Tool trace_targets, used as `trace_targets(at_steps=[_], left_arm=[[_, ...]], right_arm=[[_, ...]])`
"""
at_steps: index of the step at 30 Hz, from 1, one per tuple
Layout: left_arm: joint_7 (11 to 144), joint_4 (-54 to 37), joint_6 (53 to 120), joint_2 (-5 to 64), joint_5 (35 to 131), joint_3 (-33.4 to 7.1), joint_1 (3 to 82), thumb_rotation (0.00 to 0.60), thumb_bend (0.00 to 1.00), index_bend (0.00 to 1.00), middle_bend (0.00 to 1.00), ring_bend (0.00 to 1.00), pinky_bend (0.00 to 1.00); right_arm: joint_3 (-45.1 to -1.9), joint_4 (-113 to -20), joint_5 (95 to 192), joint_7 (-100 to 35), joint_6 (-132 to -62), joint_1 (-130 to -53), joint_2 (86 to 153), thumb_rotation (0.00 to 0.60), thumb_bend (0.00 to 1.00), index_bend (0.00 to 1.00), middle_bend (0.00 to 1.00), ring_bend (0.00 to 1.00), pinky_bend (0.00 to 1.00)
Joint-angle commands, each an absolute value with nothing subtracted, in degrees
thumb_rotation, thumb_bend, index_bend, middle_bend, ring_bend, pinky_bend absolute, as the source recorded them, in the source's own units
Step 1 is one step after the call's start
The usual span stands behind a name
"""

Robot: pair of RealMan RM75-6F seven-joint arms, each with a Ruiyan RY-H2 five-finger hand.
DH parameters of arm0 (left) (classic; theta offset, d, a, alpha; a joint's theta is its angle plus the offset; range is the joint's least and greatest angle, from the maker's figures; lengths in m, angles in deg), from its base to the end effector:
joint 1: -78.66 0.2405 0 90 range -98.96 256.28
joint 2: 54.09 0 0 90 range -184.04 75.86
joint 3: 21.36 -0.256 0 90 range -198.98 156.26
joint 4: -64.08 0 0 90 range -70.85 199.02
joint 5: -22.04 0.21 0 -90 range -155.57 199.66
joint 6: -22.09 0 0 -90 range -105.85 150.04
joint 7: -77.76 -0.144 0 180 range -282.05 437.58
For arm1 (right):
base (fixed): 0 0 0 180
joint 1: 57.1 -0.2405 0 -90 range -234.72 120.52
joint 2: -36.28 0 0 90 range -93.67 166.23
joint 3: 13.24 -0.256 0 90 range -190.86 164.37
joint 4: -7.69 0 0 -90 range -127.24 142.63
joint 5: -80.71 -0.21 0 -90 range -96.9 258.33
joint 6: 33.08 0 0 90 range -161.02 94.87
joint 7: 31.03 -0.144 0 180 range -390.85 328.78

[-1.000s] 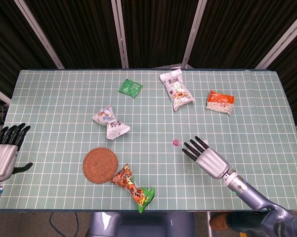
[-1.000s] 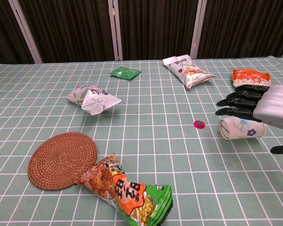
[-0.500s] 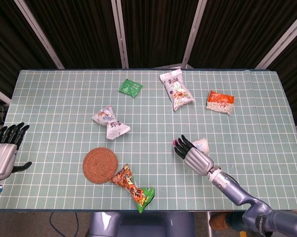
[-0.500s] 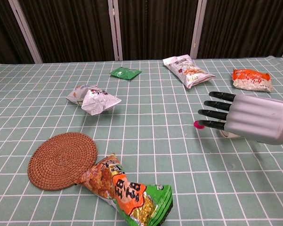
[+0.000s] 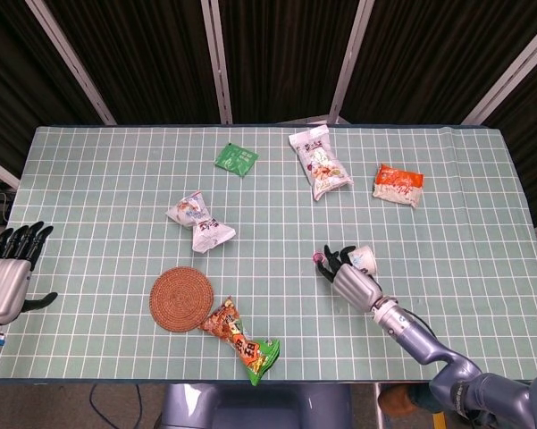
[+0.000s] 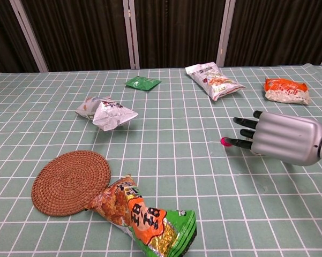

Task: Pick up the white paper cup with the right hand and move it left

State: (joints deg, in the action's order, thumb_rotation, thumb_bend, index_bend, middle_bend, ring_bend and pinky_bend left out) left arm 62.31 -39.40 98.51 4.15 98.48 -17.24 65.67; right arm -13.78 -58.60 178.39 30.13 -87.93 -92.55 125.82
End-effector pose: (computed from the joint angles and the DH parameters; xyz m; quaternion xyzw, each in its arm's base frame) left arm -0.2772 0.2213 0.1629 -0.6424 -0.3659 -0.3149 0.5952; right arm -0.2254 -0.3069 -0.0300 0.8601 0.2036 0.1026 0.4564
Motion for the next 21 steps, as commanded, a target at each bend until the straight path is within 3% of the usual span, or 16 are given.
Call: trace_targets(at_steps=[1, 13, 21], left_arm=[[62.3, -39.4, 98.5, 4.2, 98.5, -17.2, 65.7, 0.600, 0.00, 0.00, 0.00, 0.00, 0.00], [62.5, -39.5, 98.3, 4.0, 98.4, -17.3, 65.6, 0.600, 0.00, 0.00, 0.00, 0.00, 0.00], [62.9, -39.8, 98.0, 3.8, 98.4, -17.4, 65.5, 0.600, 0.00, 0.00, 0.00, 0.00, 0.00]], right_arm=[[-13.1, -57.0, 179.6, 27.8, -88.9, -93.1, 126.4, 0.600, 0.21, 0.16, 0.37, 0.19, 0.48], [-12.4, -54.0, 182.1, 17.2, -93.9, -93.9, 126.1, 0.600, 0.22, 0.18, 0.40, 0.23, 0.51], [-17.4, -60.3, 175.7, 0.3, -97.1, -93.5, 124.5, 0.600, 0.21, 0.18, 0.40, 0.23, 0.51]])
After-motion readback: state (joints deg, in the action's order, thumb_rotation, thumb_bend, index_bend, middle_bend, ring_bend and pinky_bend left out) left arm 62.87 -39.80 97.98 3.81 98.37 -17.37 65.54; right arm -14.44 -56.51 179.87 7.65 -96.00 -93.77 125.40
